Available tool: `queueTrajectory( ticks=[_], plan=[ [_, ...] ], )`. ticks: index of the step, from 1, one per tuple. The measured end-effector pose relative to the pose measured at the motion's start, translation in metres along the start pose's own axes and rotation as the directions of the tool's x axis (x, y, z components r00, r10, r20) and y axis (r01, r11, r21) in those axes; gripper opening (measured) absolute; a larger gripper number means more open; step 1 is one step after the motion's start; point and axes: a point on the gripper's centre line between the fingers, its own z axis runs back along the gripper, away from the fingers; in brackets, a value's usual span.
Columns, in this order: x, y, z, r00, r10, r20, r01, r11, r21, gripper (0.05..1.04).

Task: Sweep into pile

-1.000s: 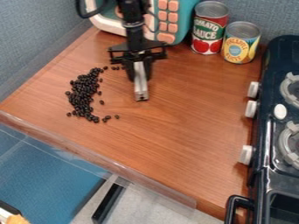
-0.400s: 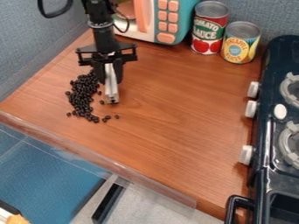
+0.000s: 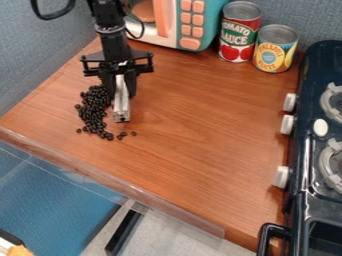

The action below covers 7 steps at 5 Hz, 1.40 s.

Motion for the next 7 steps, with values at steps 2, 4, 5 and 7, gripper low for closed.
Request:
queueTrajectory(
  ticks=[2,4,5,7],
  plan=[
    [-0.031,-0.075,0.032,0.977,-0.21,0.031,0.212,0.967,-0.14,0.375],
    [-0.068,-0.093,0.015,0.888,-0.46,-0.011,0.458,0.887,-0.06,0.375],
    [-0.068,-0.083,0.009,0.835,-0.55,-0.028,0.55,0.835,0.014,0.375],
    [-0.065,-0.068,0.001,0.81,-0.587,-0.017,0.587,0.809,0.031,0.375]
  ],
)
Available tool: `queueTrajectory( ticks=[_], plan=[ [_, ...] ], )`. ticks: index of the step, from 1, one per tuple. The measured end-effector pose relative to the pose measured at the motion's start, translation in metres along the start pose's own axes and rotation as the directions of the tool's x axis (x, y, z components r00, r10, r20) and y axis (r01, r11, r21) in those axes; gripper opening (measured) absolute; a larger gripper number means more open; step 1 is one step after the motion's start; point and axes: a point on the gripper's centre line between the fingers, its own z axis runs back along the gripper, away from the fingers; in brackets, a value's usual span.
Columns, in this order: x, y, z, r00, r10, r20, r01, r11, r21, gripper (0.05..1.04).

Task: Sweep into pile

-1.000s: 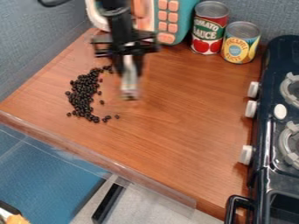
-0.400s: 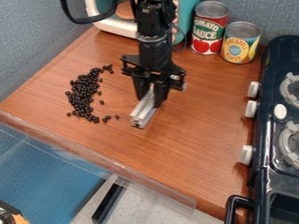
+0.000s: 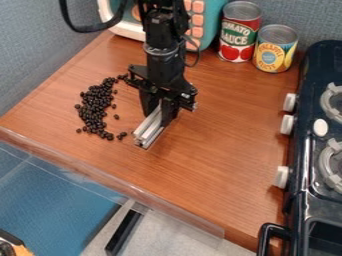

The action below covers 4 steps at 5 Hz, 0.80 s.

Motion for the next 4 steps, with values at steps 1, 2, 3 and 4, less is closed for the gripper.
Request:
queueTrajectory(
  ticks=[1,2,3,4],
  plan=[
    [-0.008,0.0,-0.007,0.999,-0.038,-0.011,0.038,0.999,-0.002,0.375],
    [-0.022,0.003,-0.016,0.998,-0.046,-0.04,0.046,0.999,-0.016,0.375],
    [-0.031,0.008,-0.02,0.996,-0.068,-0.049,0.068,0.998,-0.001,0.375],
    [-0.026,0.032,-0.013,0.999,-0.016,-0.029,0.016,1.0,0.017,0.375]
  ],
)
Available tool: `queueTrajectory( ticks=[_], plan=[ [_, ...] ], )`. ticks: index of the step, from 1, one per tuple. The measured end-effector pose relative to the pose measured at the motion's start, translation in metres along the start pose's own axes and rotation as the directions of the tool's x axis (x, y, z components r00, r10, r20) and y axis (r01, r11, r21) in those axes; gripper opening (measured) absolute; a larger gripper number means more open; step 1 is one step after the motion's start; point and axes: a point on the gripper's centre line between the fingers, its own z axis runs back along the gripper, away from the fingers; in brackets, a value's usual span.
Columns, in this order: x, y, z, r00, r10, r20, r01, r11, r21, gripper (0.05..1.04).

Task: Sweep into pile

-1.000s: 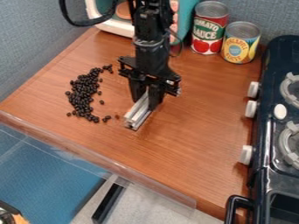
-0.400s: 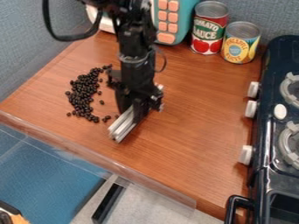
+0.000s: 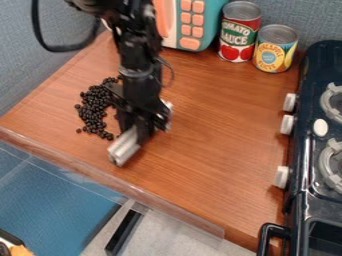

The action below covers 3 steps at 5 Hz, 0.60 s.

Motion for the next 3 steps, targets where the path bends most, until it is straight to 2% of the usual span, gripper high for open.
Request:
queueTrajectory(
  ticks=[2,3],
  plan=[
    [-0.01,0.038,-0.001,0.996,0.082,-0.027,-0.082,0.996,0.017,0.375],
    [-0.01,0.033,0.0,0.996,0.084,-0.028,-0.085,0.996,-0.015,0.375]
  ],
)
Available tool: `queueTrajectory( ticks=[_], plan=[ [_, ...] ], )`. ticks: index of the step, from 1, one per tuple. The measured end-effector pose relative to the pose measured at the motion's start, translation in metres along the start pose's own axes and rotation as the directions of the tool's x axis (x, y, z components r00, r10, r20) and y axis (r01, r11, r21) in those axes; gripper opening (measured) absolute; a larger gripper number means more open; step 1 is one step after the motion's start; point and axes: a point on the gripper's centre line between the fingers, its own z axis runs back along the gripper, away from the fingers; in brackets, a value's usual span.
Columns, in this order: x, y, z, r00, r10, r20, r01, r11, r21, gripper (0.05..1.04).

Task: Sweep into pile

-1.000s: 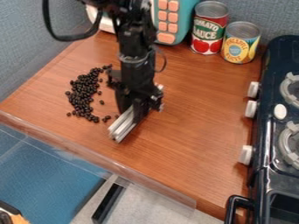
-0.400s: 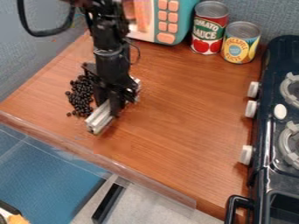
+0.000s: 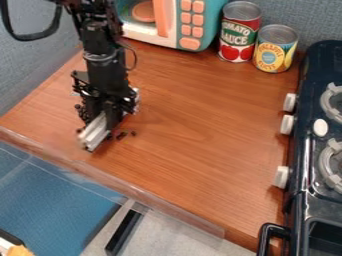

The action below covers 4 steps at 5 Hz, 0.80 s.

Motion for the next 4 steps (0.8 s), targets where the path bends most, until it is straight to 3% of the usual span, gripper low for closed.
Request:
queueTrajectory(
  ticks=[1,2,3,4],
  plan=[
    [0.007,-0.039,0.022,0.996,-0.079,0.042,0.081,0.996,-0.045,0.375],
    [0.016,-0.072,0.027,0.989,-0.133,0.068,0.135,0.99,-0.029,0.375],
    [0.036,-0.104,0.019,0.984,-0.165,0.061,0.165,0.986,0.006,0.375],
    [0.052,-0.129,-0.01,0.981,-0.193,-0.002,0.193,0.981,0.025,0.414]
  ],
)
